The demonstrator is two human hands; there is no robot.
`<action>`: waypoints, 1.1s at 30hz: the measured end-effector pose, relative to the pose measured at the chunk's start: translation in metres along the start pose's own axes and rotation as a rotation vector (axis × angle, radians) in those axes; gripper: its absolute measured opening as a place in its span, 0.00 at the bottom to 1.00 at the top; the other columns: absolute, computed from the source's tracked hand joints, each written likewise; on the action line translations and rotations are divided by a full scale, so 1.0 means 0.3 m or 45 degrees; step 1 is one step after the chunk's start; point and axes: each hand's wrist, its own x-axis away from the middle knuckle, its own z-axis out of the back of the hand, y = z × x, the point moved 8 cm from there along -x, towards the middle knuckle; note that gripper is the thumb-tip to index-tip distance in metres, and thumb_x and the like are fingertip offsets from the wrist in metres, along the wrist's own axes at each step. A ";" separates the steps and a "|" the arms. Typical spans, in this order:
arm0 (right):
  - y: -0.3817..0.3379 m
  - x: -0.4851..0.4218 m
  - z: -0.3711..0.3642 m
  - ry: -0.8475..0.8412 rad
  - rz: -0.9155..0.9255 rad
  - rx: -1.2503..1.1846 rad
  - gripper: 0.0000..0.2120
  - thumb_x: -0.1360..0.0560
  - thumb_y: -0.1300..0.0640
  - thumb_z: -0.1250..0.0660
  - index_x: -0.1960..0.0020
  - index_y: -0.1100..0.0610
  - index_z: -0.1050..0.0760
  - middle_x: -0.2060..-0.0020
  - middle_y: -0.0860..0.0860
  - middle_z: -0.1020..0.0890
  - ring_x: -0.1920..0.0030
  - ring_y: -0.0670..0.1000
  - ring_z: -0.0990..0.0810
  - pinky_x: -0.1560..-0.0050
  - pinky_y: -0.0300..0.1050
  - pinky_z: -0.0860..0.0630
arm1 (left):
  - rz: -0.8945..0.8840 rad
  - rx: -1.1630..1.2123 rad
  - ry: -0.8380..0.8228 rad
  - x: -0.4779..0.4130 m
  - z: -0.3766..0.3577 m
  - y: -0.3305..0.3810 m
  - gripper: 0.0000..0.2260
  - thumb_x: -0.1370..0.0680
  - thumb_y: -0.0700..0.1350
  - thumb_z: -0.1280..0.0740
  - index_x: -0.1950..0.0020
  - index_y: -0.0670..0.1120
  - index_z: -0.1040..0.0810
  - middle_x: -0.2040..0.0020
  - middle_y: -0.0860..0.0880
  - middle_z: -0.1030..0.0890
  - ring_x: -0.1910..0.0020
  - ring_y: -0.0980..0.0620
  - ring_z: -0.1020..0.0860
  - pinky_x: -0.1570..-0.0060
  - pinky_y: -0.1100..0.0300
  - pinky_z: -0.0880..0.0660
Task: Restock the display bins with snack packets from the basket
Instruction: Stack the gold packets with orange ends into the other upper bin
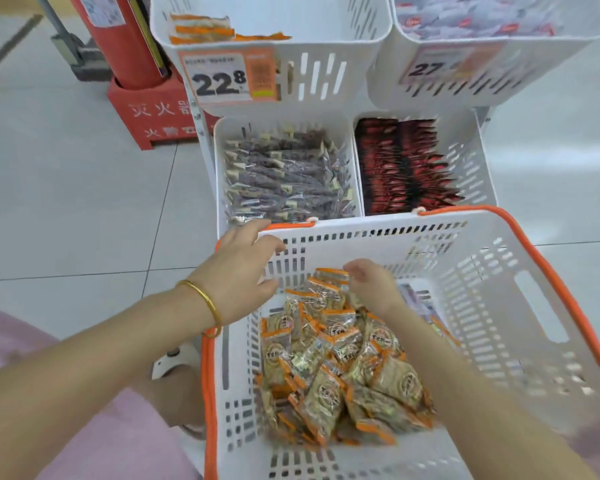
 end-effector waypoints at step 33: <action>-0.325 0.177 0.331 0.078 0.209 -0.887 0.03 0.28 0.64 0.30 0.60 0.59 0.20 0.69 0.50 0.18 0.68 0.45 0.20 0.64 0.40 0.22 | 0.122 0.924 -0.187 -0.118 -0.022 0.079 0.13 0.29 0.39 0.27 0.47 0.47 0.25 0.51 0.47 0.18 0.54 0.51 0.19 0.52 0.55 0.20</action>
